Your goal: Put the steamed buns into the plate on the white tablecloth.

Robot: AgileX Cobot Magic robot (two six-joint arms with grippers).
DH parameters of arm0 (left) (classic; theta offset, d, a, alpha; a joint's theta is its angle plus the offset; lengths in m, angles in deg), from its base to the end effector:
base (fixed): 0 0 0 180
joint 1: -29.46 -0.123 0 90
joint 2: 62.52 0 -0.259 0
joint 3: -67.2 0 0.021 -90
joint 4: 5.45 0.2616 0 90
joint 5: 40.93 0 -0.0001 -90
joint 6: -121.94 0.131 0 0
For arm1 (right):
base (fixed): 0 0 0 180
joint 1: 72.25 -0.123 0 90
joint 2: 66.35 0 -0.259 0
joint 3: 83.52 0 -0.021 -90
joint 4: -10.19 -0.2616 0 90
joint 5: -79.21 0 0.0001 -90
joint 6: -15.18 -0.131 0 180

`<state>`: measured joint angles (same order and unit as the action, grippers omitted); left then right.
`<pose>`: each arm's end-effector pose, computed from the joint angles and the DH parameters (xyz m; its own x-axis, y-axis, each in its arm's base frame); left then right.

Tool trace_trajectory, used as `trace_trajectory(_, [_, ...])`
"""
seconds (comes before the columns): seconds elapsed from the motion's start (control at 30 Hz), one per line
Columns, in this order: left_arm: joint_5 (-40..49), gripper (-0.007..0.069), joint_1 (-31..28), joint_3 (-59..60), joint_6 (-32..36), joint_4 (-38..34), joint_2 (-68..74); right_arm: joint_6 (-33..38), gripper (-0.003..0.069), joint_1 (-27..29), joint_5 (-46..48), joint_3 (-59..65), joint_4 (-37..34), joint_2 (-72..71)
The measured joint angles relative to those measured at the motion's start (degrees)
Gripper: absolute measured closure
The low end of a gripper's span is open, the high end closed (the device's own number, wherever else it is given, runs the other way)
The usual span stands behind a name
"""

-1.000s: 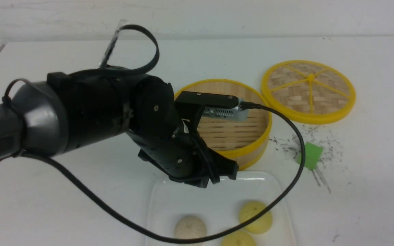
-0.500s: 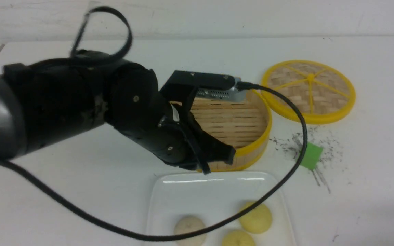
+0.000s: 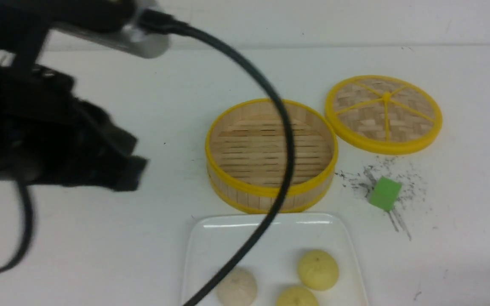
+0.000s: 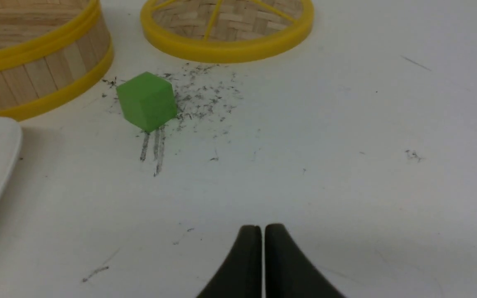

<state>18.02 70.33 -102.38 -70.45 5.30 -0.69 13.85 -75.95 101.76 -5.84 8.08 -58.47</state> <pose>0.1788 -0.1271 0.3666 -0.5558 0.3264 -0.7646 0.4921 0.8704 0.0139 0.1267 0.0101 0.1589 -0.3139 0.0370 -0.9487 -0.0601 0.9965 0.0587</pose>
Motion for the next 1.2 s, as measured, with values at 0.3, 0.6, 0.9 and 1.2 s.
trace_trajectory(0.3, [2.9,0.0620,0.0,15.9,-11.6,1.8,-22.6,0.0,0.0610,0.0,0.0,0.0,0.0,0.0])
trace_trajectory(0.6, [-25.0,0.0615,0.0,41.8,-21.9,1.8,-34.7,0.0,0.0595,0.0,0.0,-0.1,0.0,0.0])
trace_trajectory(0.9, [-41.3,0.0608,0.0,46.8,-22.1,1.4,-34.7,0.0,0.0580,0.0,0.1,-0.1,0.0,0.0])
trace_trajectory(1.2, [-40.6,0.0604,0.0,46.9,-22.1,3.5,-34.7,0.0,0.0568,0.0,0.1,-0.1,0.0,0.0])
